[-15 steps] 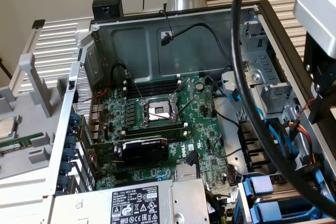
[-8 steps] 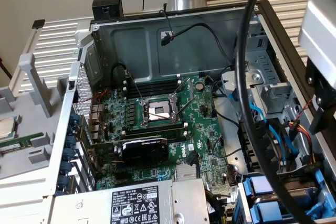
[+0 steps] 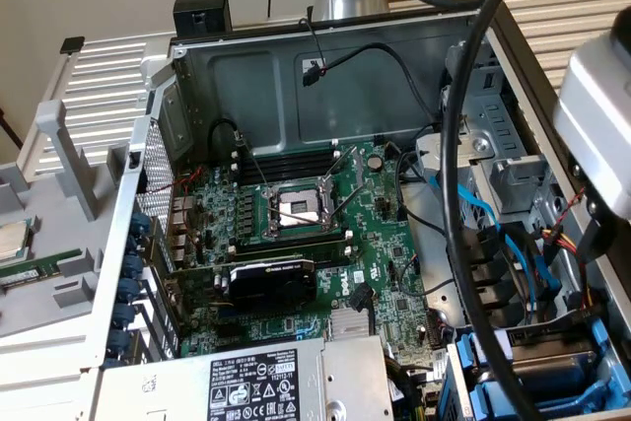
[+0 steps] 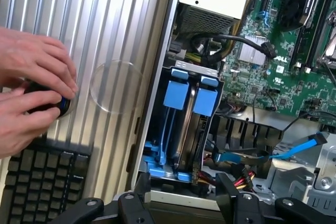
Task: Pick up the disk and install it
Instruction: 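Insert the first disk wire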
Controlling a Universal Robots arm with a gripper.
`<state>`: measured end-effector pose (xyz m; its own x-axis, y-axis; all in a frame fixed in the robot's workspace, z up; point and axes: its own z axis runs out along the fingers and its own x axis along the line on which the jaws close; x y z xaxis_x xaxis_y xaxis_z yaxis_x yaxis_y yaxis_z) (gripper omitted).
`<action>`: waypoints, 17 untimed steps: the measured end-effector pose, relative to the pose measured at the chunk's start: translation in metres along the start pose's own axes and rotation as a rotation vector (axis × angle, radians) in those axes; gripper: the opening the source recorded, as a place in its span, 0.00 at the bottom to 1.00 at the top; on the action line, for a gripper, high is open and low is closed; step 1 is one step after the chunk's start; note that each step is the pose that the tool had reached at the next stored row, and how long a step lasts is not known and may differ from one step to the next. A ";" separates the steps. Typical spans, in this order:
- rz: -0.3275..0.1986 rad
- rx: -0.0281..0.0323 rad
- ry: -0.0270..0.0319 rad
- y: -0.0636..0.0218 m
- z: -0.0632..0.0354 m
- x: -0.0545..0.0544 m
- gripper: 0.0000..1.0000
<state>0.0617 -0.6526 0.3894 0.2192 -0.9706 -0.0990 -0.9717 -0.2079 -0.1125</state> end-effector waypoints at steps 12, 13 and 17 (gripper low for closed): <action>0.004 -0.0048 -0.0186 0.0013 0.0188 0.003 0.61; 0.004 -0.0071 -0.0195 0.0014 0.0200 0.003 0.61; 0.007 -0.0141 -0.0265 0.0018 0.0232 0.004 0.61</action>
<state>0.0628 -0.6538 0.3659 0.2148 -0.9685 -0.1259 -0.9742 -0.2034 -0.0979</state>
